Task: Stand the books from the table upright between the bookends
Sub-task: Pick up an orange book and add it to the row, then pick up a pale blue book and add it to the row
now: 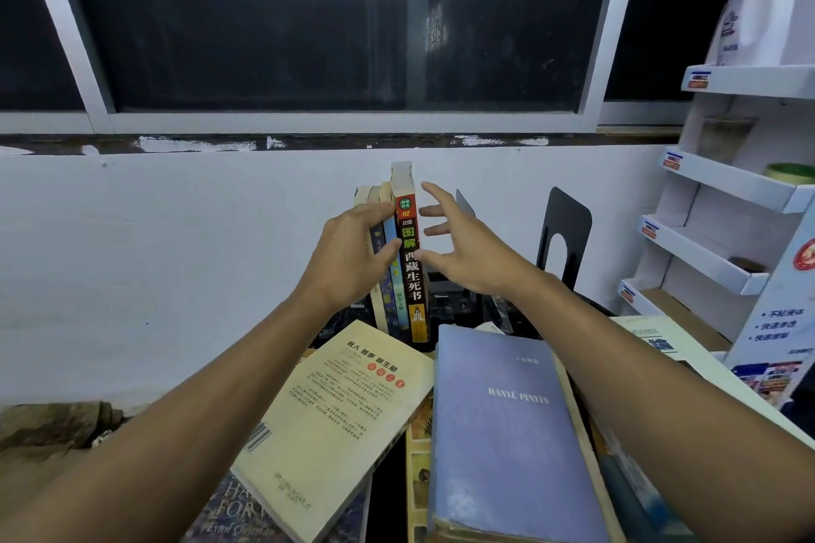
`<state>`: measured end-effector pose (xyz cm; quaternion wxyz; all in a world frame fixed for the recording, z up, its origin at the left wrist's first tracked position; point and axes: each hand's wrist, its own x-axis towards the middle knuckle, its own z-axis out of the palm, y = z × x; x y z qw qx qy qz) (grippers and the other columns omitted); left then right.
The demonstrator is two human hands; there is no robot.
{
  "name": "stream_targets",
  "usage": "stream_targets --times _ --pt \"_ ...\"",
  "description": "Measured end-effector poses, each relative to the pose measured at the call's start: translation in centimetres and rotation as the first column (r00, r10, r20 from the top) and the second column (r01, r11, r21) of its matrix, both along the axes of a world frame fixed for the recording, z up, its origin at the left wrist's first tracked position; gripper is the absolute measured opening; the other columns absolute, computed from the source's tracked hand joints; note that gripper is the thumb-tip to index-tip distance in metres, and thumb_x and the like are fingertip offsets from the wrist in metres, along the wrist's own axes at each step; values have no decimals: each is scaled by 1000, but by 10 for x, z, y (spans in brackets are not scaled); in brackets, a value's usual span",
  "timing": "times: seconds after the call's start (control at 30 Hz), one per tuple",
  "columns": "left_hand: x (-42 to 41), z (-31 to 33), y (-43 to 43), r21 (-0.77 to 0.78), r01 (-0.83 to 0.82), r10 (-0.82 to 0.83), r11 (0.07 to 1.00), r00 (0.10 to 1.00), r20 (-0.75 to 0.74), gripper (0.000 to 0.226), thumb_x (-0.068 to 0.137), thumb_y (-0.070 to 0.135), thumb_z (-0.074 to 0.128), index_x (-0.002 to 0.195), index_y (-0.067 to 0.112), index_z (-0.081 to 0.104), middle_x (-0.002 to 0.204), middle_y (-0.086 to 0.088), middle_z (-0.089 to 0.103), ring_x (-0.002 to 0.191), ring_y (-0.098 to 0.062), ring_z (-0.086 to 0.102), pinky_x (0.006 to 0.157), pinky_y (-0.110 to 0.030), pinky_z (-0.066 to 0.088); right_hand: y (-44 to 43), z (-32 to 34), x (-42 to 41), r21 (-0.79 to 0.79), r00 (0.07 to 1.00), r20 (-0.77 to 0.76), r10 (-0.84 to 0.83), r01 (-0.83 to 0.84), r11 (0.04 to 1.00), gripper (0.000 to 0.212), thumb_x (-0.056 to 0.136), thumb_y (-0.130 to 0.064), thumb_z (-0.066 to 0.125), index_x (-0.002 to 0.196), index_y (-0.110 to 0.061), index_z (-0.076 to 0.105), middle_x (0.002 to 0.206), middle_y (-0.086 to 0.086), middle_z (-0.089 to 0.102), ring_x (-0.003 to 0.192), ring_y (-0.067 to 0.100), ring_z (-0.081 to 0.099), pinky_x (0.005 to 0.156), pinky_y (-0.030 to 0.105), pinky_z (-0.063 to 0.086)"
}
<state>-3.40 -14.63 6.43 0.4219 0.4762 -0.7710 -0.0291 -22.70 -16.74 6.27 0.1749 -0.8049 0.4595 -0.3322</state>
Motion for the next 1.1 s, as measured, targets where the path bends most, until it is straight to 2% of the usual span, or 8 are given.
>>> stream_targets --times 0.17,0.33,0.47,0.6,0.7,0.83,0.97,1.1 --pt "0 -11 23 6 8 -8 1000 1000 24 49 95 26 67 142 19 56 146 5 53 136 -12 44 115 -29 34 34 -9 -33 -14 994 -90 -63 62 998 74 94 -36 68 156 -30 27 146 -6 44 126 8 50 101 33 52" --pt "-9 -22 54 133 63 -65 989 998 9 51 95 29 67 143 22 54 145 5 52 133 -12 50 112 -36 44 74 -22 -66 -4 963 -219 -155 158 987 54 94 -45 65 140 -20 52 127 -10 53 117 9 55 101 35 52" --pt "-18 -31 75 312 113 -131 943 991 37 55 95 31 67 146 21 50 142 10 52 127 -6 53 105 -21 46 107 -31 -86 -7 935 -244 -257 263 965 45 92 -47 66 126 -19 61 117 -8 57 112 11 56 99 35 51" --pt "-23 -44 89 433 145 -185 890 981 51 60 94 34 68 149 23 47 145 13 52 131 -6 52 107 -23 46 139 -42 -98 33 908 -254 -334 353 935 45 92 -45 67 128 -18 60 123 -6 57 115 12 55 100 34 49" --pt "-25 -50 100 477 194 -243 857 969 43 47 95 32 66 140 35 54 135 27 52 128 -4 52 103 -21 46 155 -50 -99 83 890 -264 -371 404 911 41 91 -50 66 120 -21 62 115 -4 59 106 14 58 94 35 51" --pt "-27 -58 111 527 229 -280 818 960 17 38 96 32 65 132 40 60 126 29 64 117 5 61 100 -30 54 167 -64 -98 206 897 -278 -343 405 891 39 88 -58 64 113 -29 62 111 -6 58 107 15 58 92 36 52" --pt "-32 -63 117 526 195 -243 828 970 23 41 95 34 66 135 37 56 127 23 66 117 7 60 100 -30 52 171 -74 -92 262 910 -293 -294 372 891 41 95 -48 63 126 -21 58 120 -2 63 104 17 57 80 28 44" --pt "-34 -66 122 543 202 -227 815 974 -22 43 95 33 67 137 32 58 129 23 64 120 6 58 103 -26 47 170 -82 -89 309 936 -236 -262 328 893 54 94 -54 59 136 -23 47 129 -4 59 119 18 56 83 29 43"
